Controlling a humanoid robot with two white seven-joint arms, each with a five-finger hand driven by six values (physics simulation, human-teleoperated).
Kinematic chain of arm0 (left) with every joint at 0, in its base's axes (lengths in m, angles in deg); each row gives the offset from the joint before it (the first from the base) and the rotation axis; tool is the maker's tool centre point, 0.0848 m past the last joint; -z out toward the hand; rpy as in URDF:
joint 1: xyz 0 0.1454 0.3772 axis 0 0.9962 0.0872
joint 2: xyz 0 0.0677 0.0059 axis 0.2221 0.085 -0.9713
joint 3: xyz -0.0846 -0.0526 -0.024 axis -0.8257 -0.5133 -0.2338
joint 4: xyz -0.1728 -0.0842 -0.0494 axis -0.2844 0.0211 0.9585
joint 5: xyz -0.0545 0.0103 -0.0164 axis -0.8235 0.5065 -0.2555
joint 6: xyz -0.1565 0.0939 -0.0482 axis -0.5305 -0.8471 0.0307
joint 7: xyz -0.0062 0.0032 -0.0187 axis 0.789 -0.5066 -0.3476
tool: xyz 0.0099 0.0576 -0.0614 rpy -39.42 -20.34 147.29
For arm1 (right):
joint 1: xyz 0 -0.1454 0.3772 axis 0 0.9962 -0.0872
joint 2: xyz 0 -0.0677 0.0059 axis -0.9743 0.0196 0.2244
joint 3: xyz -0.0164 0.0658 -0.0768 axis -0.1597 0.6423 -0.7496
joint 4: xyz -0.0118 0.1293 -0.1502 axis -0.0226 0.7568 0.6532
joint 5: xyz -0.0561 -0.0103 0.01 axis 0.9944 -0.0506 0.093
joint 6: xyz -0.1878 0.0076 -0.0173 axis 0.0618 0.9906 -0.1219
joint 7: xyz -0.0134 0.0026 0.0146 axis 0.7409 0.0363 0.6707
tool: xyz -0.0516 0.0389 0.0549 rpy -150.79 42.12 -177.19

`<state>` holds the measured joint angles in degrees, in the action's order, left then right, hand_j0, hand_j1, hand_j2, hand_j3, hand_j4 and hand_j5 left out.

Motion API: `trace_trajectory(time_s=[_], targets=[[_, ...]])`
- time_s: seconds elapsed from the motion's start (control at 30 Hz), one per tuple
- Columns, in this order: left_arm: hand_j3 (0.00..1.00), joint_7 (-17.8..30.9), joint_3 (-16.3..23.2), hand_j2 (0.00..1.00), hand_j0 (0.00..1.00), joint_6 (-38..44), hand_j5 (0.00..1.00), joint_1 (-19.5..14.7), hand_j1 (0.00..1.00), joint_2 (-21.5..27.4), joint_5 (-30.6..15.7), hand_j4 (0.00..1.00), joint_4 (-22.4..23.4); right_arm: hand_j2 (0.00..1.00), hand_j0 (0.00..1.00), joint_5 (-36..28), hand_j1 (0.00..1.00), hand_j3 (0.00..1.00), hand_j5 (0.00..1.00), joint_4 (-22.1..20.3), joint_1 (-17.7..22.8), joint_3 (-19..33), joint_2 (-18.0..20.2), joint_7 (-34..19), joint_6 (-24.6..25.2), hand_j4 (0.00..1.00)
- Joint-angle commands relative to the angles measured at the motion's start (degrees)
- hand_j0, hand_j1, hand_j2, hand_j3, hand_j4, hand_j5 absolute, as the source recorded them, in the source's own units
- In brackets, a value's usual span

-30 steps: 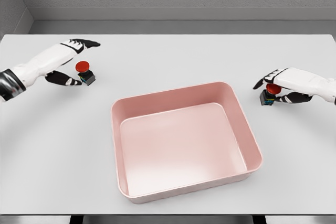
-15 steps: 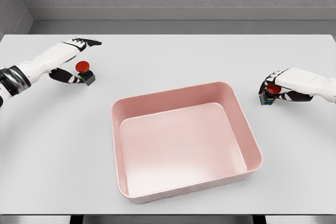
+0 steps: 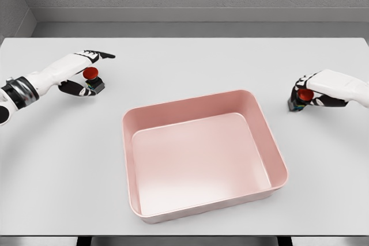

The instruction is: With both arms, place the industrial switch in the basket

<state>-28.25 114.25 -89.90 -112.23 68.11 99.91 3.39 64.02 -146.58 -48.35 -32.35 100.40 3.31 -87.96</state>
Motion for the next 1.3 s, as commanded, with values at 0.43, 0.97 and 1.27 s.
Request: trace_trajectory(time_s=[0.43,0.97,1.27], targets=[[0.75,0.14,-0.31,0.75,0.75,0.07,0.75,-0.09,0.75,0.49,-0.36,0.75,1.78,0.46,0.46,-0.43,0.46,0.46,0.46,-5.02,-0.09,2.67,3.86,-2.54,0.09,0.46],[0.49,0.49,-0.4,0.49,0.49,0.07,0.49,0.0,0.49,0.58,-0.89,0.49,3.54,0.46,0.46,-0.43,0.46,0.46,0.46,-19.87,0.0,3.9,10.54,-3.86,0.09,0.46],[0.5,0.49,-0.49,0.5,0.5,0.07,0.5,-1.14,0.5,0.58,-1.5,0.5,0.64,0.46,0.46,-0.51,0.46,0.46,0.46,-25.15,-0.44,5.92,11.68,-5.09,0.09,0.46]])
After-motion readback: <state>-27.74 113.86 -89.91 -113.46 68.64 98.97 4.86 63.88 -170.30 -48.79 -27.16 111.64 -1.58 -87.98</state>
